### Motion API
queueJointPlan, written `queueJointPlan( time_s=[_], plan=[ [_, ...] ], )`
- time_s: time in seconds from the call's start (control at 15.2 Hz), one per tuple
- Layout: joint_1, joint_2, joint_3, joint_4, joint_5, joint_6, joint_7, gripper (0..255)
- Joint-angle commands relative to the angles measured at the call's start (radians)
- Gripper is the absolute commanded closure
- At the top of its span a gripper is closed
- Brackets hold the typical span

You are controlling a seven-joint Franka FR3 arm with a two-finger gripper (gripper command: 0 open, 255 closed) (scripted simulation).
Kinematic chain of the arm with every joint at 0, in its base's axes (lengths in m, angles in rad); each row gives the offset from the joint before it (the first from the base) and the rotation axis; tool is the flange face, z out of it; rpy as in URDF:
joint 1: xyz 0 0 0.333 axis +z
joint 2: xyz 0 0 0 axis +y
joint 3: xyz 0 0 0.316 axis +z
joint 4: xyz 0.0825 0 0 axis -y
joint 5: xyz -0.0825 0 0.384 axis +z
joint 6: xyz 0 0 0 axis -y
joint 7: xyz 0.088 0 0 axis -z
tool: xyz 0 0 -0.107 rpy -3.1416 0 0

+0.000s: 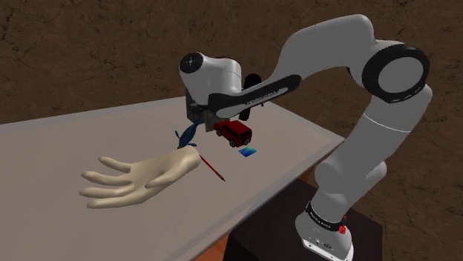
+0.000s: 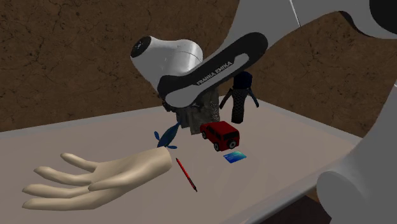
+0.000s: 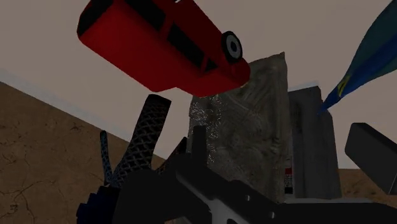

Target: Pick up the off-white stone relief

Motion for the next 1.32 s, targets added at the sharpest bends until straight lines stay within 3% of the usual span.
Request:
queueJointPlan(
  time_s=[0.0,0.2,0.53,1.19,1.25],
  plan=[
    [0.010,0.156,0.026,0.101,-0.168,-0.123,0.149,0],
    [0.111,0.342,-0.032,0.249,-0.337,-0.287,0.281,0],
    [0.272,0.578,-0.165,0.520,-0.520,-0.494,0.390,0],
    [0.290,0.640,-0.193,0.516,-0.552,-0.480,0.455,0],
    [0.291,0.641,-0.193,0.515,-0.553,-0.480,0.457,255]
  ],
)
